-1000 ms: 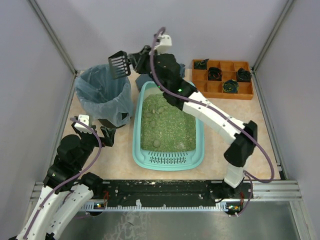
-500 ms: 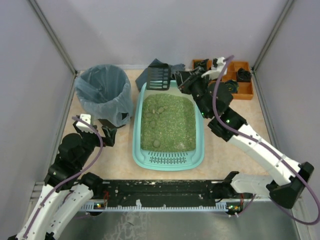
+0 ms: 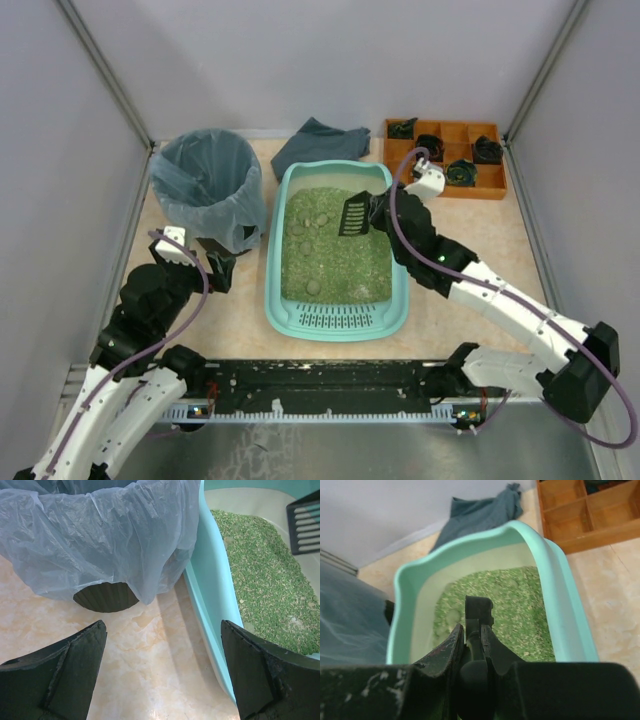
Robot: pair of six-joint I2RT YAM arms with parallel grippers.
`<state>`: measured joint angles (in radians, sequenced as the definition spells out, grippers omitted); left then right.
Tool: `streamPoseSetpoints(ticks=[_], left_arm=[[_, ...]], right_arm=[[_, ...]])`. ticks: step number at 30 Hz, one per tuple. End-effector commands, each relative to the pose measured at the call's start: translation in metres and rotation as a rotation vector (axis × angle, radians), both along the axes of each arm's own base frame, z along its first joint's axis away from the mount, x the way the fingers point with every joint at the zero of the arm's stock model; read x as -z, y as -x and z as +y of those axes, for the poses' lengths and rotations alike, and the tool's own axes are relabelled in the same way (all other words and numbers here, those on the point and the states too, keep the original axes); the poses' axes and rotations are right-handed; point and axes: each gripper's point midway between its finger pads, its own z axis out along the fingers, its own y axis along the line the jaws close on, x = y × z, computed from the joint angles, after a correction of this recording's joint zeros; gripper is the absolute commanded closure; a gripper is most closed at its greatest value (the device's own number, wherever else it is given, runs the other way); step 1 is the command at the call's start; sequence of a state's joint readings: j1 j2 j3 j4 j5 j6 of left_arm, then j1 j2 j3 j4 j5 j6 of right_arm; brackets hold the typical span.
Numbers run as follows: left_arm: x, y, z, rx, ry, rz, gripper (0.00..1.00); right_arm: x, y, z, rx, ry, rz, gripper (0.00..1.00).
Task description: Clean the litter box
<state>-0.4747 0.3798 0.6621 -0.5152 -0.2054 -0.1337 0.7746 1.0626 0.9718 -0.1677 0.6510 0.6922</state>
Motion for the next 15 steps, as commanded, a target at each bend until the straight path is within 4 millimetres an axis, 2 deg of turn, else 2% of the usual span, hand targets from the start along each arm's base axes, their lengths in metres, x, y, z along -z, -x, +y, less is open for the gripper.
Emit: streamPoseSetpoints(ticks=[1,9,15], left_arm=[[-0.006,-0.001,-0.001,0.004,0.009,-0.025,0.00],[-0.007,-0.001,0.000,0.005,0.010,-0.030,0.00],[-0.007,-0.001,0.000,0.005,0.011,-0.030,0.00]], right_arm=[[0.014,-0.017,-0.003,0.073,0.039,0.054,1.00],[0.058,-0.052,0.004,0.088,0.105,0.192,1.00],[0.092,-0.072,0.008,0.065,0.087,0.282,1.00]])
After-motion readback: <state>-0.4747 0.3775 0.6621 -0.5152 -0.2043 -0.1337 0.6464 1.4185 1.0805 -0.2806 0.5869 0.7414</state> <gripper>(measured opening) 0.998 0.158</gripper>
